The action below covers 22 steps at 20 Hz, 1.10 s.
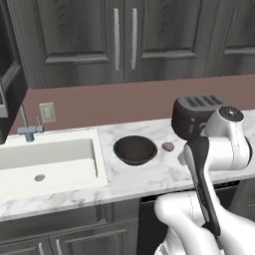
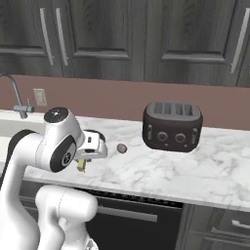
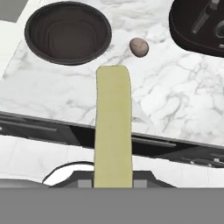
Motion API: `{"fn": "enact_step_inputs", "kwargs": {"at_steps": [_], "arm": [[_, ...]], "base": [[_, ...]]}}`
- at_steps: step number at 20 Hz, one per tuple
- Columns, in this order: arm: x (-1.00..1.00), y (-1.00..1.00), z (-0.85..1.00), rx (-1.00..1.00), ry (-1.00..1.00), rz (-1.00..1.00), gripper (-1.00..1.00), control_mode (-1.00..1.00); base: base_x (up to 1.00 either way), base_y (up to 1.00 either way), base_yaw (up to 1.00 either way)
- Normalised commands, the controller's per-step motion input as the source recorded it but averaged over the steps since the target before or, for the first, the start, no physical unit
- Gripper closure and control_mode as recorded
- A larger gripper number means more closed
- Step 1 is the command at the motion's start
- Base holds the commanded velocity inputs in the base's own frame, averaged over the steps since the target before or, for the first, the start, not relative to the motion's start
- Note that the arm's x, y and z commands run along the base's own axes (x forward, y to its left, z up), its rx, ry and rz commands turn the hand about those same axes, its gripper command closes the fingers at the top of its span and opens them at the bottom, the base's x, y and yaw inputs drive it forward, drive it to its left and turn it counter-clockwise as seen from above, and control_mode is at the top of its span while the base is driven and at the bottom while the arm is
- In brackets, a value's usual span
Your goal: Pick the egg and butter from the fridge and place them by the bowl for mixing.
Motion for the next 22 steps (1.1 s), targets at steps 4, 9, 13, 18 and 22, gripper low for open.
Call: {"fn": "enact_step_inputs", "kwargs": {"at_steps": [4, 9, 13, 18, 22], "arm": [[0.00, 0.00, 0.00, 0.00, 0.00, 0.00, 1.00, 1.00], [0.00, 0.00, 0.00, 0.00, 0.00, 0.00, 1.00, 1.00], [0.00, 0.00, 0.00, 0.00, 0.00, 0.00, 1.00, 1.00], [0.00, 0.00, 0.00, 0.00, 0.00, 0.00, 1.00, 1.00], [0.00, 0.00, 0.00, 0.00, 0.00, 0.00, 1.00, 1.00]], "base": [[0.16, 0.43, 0.00], [0.32, 0.17, 0.00], [0.40, 0.19, 0.00], [0.19, 0.07, 0.00], [0.00, 0.00, 0.00]]}}
